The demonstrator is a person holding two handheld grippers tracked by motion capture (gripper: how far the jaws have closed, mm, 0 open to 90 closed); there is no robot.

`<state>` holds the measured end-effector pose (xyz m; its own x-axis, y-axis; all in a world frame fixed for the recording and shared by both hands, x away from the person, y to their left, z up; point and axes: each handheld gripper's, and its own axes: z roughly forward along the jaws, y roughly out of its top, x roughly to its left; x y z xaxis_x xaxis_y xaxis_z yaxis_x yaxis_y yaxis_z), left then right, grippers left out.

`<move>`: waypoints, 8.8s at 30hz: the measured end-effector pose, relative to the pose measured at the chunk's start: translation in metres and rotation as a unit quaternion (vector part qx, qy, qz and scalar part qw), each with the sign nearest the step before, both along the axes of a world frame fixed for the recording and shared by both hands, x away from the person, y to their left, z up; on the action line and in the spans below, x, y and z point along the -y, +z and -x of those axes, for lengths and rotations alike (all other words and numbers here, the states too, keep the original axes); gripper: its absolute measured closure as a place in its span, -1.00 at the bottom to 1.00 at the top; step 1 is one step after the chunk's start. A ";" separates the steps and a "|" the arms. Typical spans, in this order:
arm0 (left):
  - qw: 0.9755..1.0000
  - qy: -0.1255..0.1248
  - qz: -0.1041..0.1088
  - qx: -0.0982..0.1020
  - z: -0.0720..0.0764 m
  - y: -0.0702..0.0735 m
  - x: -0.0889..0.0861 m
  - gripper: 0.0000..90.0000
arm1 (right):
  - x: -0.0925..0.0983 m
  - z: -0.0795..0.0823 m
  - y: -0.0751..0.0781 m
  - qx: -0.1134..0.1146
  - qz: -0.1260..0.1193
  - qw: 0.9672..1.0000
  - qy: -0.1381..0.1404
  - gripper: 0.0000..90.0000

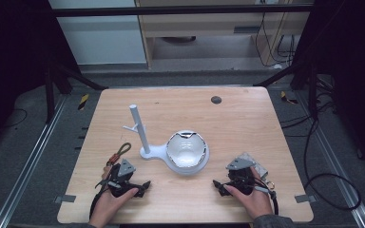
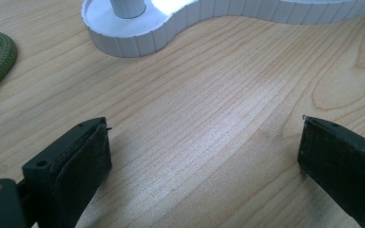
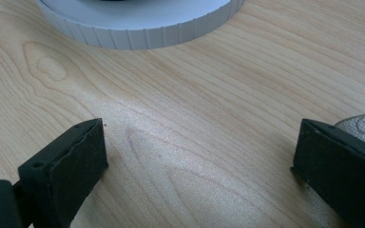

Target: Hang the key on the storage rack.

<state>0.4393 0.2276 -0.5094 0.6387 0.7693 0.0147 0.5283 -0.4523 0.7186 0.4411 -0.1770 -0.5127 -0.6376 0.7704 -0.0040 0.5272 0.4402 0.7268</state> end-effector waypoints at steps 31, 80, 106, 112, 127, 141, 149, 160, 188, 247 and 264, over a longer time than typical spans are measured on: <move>0.997 0.022 -0.063 -0.044 -0.034 0.038 -0.059 -0.83 | 0.000 0.000 0.000 0.000 0.000 1.000 -0.003 -0.92; 0.980 0.030 -0.137 -0.142 -0.090 0.053 -0.077 0.46 | 0.000 0.001 0.000 0.001 -0.001 1.000 -0.001 -0.92; 0.999 0.027 -0.010 0.040 -0.008 0.084 -0.085 0.46 | 0.000 0.001 0.000 -0.001 -0.002 1.000 -0.002 -0.93; 0.998 0.020 0.004 0.061 0.003 0.091 -0.078 0.46 | 0.000 0.001 0.000 -0.002 -0.002 1.000 -0.003 -0.93; 0.996 0.000 0.034 0.088 0.019 0.099 -0.063 0.46 | 0.000 0.001 0.000 -0.001 -0.002 1.000 -0.002 -0.93; 0.992 -0.007 0.054 0.116 0.025 0.110 -0.050 0.46 | 0.000 0.001 0.000 -0.002 -0.002 1.000 -0.003 -0.93; 0.990 -0.011 0.062 0.127 0.027 0.116 -0.044 0.46 | 0.000 0.001 0.000 -0.002 -0.002 1.000 -0.002 -0.93; 0.987 -0.012 0.071 0.142 0.030 0.123 -0.039 0.46 | 0.000 0.001 0.000 -0.001 -0.002 1.000 -0.002 -0.93; 0.984 -0.003 0.081 0.158 0.027 0.134 -0.038 0.46 | 0.000 0.001 0.000 -0.001 -0.002 1.000 -0.002 -0.93; 0.991 0.030 0.068 0.112 -0.019 0.108 -0.020 0.46 | 0.000 0.001 0.000 -0.001 -0.002 1.000 -0.004 -0.93; 0.992 0.033 0.072 0.103 -0.024 0.105 -0.016 0.44 | 0.000 0.001 0.000 0.000 0.000 1.000 -0.006 -0.94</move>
<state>0.4635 0.2441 -0.4042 0.5813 0.8133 0.0272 0.3883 -0.3067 0.8690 0.4402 -0.1765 -0.5129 -0.6284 0.7779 -0.0039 0.5326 0.4338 0.7267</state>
